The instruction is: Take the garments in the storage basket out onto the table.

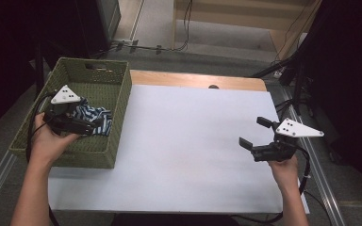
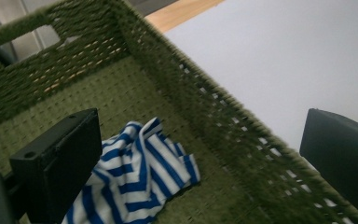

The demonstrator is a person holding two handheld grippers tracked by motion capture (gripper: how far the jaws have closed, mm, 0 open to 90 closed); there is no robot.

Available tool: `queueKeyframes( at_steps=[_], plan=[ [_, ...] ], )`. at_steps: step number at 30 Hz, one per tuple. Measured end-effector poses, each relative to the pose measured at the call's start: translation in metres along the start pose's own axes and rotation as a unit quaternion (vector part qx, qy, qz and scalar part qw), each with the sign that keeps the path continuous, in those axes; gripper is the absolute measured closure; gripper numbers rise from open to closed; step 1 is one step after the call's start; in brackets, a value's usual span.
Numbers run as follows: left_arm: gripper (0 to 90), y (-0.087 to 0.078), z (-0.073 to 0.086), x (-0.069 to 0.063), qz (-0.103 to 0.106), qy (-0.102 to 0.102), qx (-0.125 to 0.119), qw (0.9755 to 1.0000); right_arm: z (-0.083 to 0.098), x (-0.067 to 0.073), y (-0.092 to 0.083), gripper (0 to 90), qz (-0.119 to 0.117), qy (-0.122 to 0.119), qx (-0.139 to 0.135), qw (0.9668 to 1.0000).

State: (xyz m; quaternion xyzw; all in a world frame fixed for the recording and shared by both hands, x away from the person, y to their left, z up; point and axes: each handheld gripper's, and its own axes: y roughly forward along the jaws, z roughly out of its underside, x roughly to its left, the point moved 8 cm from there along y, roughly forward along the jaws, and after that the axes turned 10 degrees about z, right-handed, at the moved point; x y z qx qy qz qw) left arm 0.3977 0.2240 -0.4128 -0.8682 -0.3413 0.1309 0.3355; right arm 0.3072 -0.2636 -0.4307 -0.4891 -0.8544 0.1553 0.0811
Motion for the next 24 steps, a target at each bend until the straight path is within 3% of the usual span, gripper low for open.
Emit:
queueKeyframes(
  at_steps=[6,9,12,16,22,24],
  plan=[
    [0.0,0.001,0.001,0.016,-0.014,-0.017,0.019,0.9996,0.0,0.001,0.001,0.0,-0.004,0.001,0.002,1.0],
    [0.0,0.005,0.002,0.029,-0.021,-0.038,0.04,0.9983,0.0,0.001,0.002,0.0,-0.006,-0.001,0.002,1.0],
    [0.0,0.007,0.003,0.035,-0.026,-0.046,0.048,0.9974,0.0,0.002,0.002,0.0,-0.007,0.0,0.002,1.0],
    [0.0,0.015,0.007,0.048,-0.035,-0.07,0.07,0.9945,0.0,0.002,0.001,0.0,-0.01,0.003,0.0,0.9999],
    [0.0,0.024,0.011,0.058,-0.039,-0.087,0.093,0.9911,0.0,0.001,0.0,0.0,-0.011,0.006,0.0,0.9999],
    [0.0,0.028,0.014,0.065,-0.044,-0.101,0.112,0.9877,0.0,0.002,0.001,0.0,-0.013,0.006,0.001,0.9999]
  ],
)
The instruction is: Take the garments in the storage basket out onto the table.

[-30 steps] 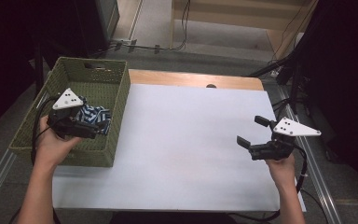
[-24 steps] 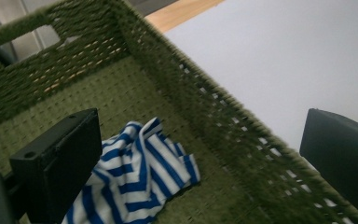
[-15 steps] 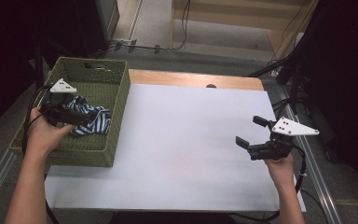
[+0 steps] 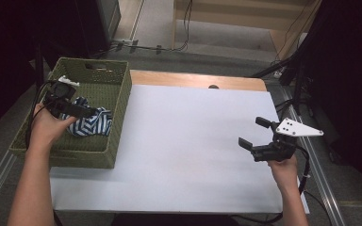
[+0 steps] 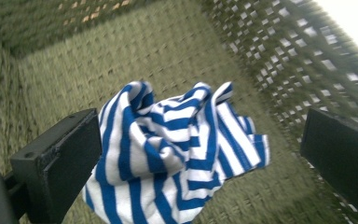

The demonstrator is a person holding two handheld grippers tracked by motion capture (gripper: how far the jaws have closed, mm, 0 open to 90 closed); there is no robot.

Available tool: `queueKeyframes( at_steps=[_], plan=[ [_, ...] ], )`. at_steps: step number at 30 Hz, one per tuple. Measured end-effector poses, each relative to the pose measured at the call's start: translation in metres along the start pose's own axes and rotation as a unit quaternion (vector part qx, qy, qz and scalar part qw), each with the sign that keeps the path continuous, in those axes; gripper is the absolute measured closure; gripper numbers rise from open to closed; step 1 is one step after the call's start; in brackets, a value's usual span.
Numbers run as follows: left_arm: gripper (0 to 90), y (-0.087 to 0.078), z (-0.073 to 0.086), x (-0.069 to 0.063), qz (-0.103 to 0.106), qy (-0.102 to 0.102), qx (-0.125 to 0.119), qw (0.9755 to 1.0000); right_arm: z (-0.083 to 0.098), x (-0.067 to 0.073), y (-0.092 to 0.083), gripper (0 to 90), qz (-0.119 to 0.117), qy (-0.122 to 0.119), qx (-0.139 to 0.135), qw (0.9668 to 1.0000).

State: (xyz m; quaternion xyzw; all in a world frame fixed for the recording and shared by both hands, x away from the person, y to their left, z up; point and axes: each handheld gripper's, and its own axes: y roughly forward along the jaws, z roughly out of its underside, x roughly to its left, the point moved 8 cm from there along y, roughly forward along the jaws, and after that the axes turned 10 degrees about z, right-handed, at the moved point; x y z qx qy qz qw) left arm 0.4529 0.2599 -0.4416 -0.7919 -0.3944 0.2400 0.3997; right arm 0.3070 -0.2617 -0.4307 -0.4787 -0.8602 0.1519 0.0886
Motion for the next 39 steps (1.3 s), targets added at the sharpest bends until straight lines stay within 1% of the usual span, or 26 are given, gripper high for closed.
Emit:
queueKeyframes(
  at_steps=[2,3,4,5,6,7,9,16,17,18,19,20,21,22,24,26,28,29,30,31,32,34,35,36,38,39],
  plan=[
    [0.0,0.001,0.0,0.002,0.0,-0.004,0.004,1.0,0.0,0.001,0.0,0.0,-0.001,0.001,0.0,1.0],
    [0.0,0.005,0.001,0.006,0.001,-0.016,0.01,0.9998,0.0,0.001,0.001,0.0,-0.002,-0.001,0.001,1.0],
    [0.0,0.005,0.001,0.006,0.001,-0.016,0.01,0.9998,0.0,0.001,0.001,0.0,-0.002,-0.003,0.002,1.0],
    [0.0,0.008,0.002,0.01,0.004,-0.026,0.016,0.9995,0.0,0.002,0.001,0.0,-0.001,-0.003,0.003,1.0],
    [0.0,0.008,0.002,0.01,0.004,-0.026,0.016,0.9995,0.001,0.002,0.002,0.0,-0.002,-0.003,0.003,1.0],
    [0.0,0.011,0.004,0.013,0.007,-0.034,0.023,0.9991,0.0,0.001,0.001,0.0,-0.002,-0.002,0.003,1.0],
    [0.0,0.014,0.004,0.015,0.01,-0.041,0.026,0.9987,0.0,0.001,0.001,0.0,-0.002,-0.001,0.002,1.0],
    [0.0,0.021,0.006,0.018,0.015,-0.053,0.04,0.9977,0.0,0.002,0.001,0.0,-0.002,-0.001,0.002,1.0],
    [0.0,0.023,0.008,0.02,0.017,-0.059,0.047,0.997,0.0,0.002,0.001,0.0,-0.001,-0.001,0.002,1.0],
    [0.0,0.023,0.008,0.02,0.017,-0.059,0.047,0.997,0.0,0.002,0.001,0.0,-0.001,-0.001,0.002,1.0],
    [0.0,0.025,0.01,0.022,0.015,-0.065,0.055,0.9963,0.0,0.002,0.001,0.0,-0.002,-0.002,0.002,1.0],
    [0.0,0.025,0.01,0.022,0.015,-0.065,0.055,0.9963,0.0,0.002,0.001,0.0,-0.002,-0.002,0.002,1.0],
    [0.0,0.027,0.012,0.026,0.012,-0.072,0.062,0.9954,0.0,0.002,0.001,0.0,-0.002,-0.002,0.003,1.0],
    [0.0,0.027,0.012,0.026,0.012,-0.072,0.062,0.9954,0.0,0.002,0.001,0.0,-0.002,-0.002,0.003,1.0],
    [0.0,0.03,0.015,0.03,0.013,-0.085,0.069,0.9939,0.0,0.003,0.002,0.0,-0.003,-0.002,0.003,1.0],
    [0.0,0.032,0.017,0.032,0.014,-0.089,0.076,0.993,0.0,0.004,0.002,0.0,-0.005,-0.002,0.002,1.0],
    [0.0,0.033,0.018,0.032,0.014,-0.089,0.078,0.9928,0.0,0.005,0.003,0.0,-0.006,-0.003,0.002,1.0],
    [0.0,0.035,0.019,0.033,0.015,-0.093,0.087,0.9918,0.0,0.006,0.003,0.0,-0.007,-0.003,0.003,1.0],
    [0.0,0.035,0.019,0.033,0.015,-0.093,0.087,0.9918,0.0,0.006,0.003,0.0,-0.007,-0.003,0.003,1.0],
    [0.0,0.036,0.021,0.034,0.01,-0.089,0.093,0.9917,0.0,0.006,0.003,0.0,-0.007,-0.003,0.003,1.0],
    [0.0,0.038,0.022,0.036,0.004,-0.091,0.099,0.991,0.0,0.006,0.003,0.0,-0.007,-0.002,0.003,1.0],
    [0.0,0.04,0.023,0.036,0.005,-0.092,0.101,0.9905,-0.001,0.006,0.003,0.0,-0.007,-0.004,0.002,1.0],
    [0.0,0.043,0.027,0.038,-0.001,-0.093,0.113,0.9893,-0.001,0.006,0.002,0.0,-0.008,-0.003,0.0,1.0],
    [0.2,0.043,0.027,0.038,-0.001,-0.093,0.113,0.9893,-0.001,0.006,0.002,0.0,-0.008,-0.003,0.0,1.0],
    [0.6,0.046,0.031,0.041,-0.006,-0.094,0.126,0.9875,-0.002,0.007,0.001,0.0,-0.008,-0.002,-0.001,1.0],
    [2.6,0.048,0.032,0.042,-0.008,-0.096,0.131,0.9866,-0.001,0.007,0.002,0.0,-0.008,-0.002,0.0,1.0]
  ],
)
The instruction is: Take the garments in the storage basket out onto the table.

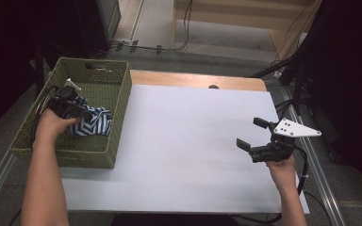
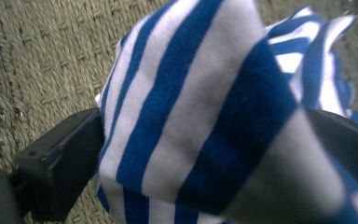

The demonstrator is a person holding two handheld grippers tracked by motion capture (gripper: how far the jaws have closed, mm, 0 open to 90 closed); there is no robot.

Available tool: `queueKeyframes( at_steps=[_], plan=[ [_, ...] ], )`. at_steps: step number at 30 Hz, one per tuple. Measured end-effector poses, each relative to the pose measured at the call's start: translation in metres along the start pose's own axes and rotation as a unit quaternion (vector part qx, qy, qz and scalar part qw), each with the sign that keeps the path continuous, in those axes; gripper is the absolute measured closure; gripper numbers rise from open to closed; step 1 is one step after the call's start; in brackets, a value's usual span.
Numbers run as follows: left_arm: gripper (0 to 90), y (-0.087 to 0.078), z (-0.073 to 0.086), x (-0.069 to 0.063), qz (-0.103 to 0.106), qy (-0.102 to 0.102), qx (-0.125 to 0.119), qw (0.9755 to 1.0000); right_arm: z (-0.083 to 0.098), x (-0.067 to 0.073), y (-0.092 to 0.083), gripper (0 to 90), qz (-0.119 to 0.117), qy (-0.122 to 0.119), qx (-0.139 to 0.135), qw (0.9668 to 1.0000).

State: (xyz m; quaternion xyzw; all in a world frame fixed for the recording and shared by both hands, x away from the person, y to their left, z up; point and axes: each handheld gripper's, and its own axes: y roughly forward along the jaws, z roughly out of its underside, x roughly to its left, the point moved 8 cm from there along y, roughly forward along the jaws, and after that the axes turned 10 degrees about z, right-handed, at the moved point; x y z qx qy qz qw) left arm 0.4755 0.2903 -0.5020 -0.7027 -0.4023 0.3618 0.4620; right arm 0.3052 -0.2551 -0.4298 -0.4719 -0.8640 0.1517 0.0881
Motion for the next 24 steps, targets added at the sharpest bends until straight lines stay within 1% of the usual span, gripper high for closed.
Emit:
queueKeyframes(
  at_steps=[1,2,3,5,6,7,8,9,10,11,12,15,16,17,18,24],
  plan=[
    [3.8,0.0,0.0,0.0,0.0,0.0,0.0,1.0,0.0,0.0,0.0,0.0,0.0,0.0,0.0,1.0],
    [6.7,0.002,0.0006,0.0007,-0.001,-0.005,0.006,1.0,0.0003,-0.0001,0.0003,0.0,0.0,-0.001,0.001,1.0],
    [8.3,0.0035,0.0014,0.0014,-0.003,-0.005,0.012,0.9999,0.0004,-0.0001,0.0004,0.0,0.0,-0.001,0.001,1.0],
    [13.2,0.0043,0.0017,0.0016,-0.003,-0.006,0.015,0.9999,0.0004,0.0,0.0004,0.0,0.0,-0.002,0.001,1.0],
    [15.2,0.0058,0.0024,0.0021,-0.011,0.002,0.022,0.9997,0.0004,0.0002,0.0003,0.0,-0.001,-0.002,0.0,1.0],
    [16.8,0.0058,0.0024,0.0021,-0.011,0.002,0.022,0.9997,0.0004,0.0002,0.0003,0.0,-0.001,-0.002,0.0,1.0],
    [19.1,0.0078,0.0032,0.0018,-0.006,-0.001,0.028,0.9996,0.0004,0.0004,0.0,0.0,0.0,-0.001,0.001,1.0],
    [21.2,0.0078,0.0032,0.0018,-0.006,-0.001,0.028,0.9996,0.0004,0.0004,0.0,0.0,0.0,-0.001,0.001,1.0],
    [26.2,0.0078,0.0032,0.0009,0.002,0.003,0.027,0.9996,0.0006,0.0001,-0.0001,0.0,0.0,-0.002,0.001,1.0],
    [29.7,0.0078,0.0032,0.0009,0.002,0.003,0.027,0.9996,0.0006,0.0001,-0.0001,0.0,0.0,-0.002,0.001,1.0],
    [33.0,0.0073,0.0039,0.0004,-0.001,0.012,0.03,0.9995,0.0008,-0.0001,0.0002,0.0,0.0,-0.001,0.001,1.0],
    [42.9,0.0066,0.005,0.001,-0.003,0.015,0.032,0.9994,0.0007,0.0001,0.0003,0.0,0.0,-0.001,0.001,1.0],
    [45.9,0.0067,0.0067,0.0015,-0.007,0.022,0.037,0.9991,0.0008,0.0007,0.0005,0.0,-0.001,-0.001,0.002,1.0],
    [47.6,0.0067,0.0067,0.0015,-0.007,0.022,0.037,0.9991,0.0008,0.0007,0.0005,0.0,-0.001,-0.001,0.002,1.0],
    [50.9,0.0063,0.0076,0.002,-0.013,0.027,0.039,0.9988,0.0009,0.0011,0.0013,0.0,-0.001,-0.002,0.002,1.0],
    [63.1,0.0042,0.0076,0.0024,-0.024,0.031,0.042,0.9984,0.0012,0.0018,0.0022,0.0,-0.002,-0.004,0.003,1.0]
  ],
)
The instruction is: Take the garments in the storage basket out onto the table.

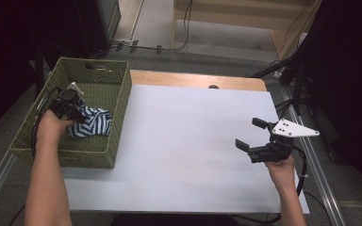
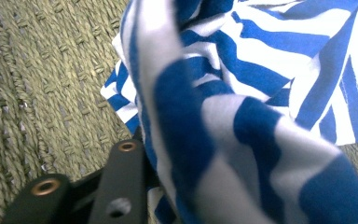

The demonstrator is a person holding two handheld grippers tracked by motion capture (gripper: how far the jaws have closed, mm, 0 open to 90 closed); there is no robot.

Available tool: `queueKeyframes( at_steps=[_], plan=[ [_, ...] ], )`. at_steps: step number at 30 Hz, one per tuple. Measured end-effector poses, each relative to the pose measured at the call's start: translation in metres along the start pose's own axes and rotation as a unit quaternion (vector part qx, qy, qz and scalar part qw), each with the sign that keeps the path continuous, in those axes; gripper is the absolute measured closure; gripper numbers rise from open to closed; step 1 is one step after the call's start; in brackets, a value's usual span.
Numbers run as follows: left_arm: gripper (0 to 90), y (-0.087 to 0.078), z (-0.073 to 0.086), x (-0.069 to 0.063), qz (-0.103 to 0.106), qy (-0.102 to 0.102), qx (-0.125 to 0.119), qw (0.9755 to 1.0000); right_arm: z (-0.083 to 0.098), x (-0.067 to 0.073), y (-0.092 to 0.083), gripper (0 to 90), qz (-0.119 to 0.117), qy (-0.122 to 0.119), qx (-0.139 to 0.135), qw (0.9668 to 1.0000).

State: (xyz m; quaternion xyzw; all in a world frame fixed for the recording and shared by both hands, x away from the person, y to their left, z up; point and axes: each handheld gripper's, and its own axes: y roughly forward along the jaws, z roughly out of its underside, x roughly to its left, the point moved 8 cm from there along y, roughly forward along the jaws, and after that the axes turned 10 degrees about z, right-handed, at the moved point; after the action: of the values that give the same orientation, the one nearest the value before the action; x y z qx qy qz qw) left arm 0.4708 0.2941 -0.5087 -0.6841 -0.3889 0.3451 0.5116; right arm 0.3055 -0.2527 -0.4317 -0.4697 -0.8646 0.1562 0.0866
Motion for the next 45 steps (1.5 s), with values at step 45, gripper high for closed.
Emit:
queueKeyframes(
  at_steps=[45],
  plan=[
    [71.8,-0.069,-0.005,-0.041,0.035,0.155,-0.138,0.9775,0.005,-0.002,0.002,0.0,0.001,0.004,0.009,0.9999]
  ],
)
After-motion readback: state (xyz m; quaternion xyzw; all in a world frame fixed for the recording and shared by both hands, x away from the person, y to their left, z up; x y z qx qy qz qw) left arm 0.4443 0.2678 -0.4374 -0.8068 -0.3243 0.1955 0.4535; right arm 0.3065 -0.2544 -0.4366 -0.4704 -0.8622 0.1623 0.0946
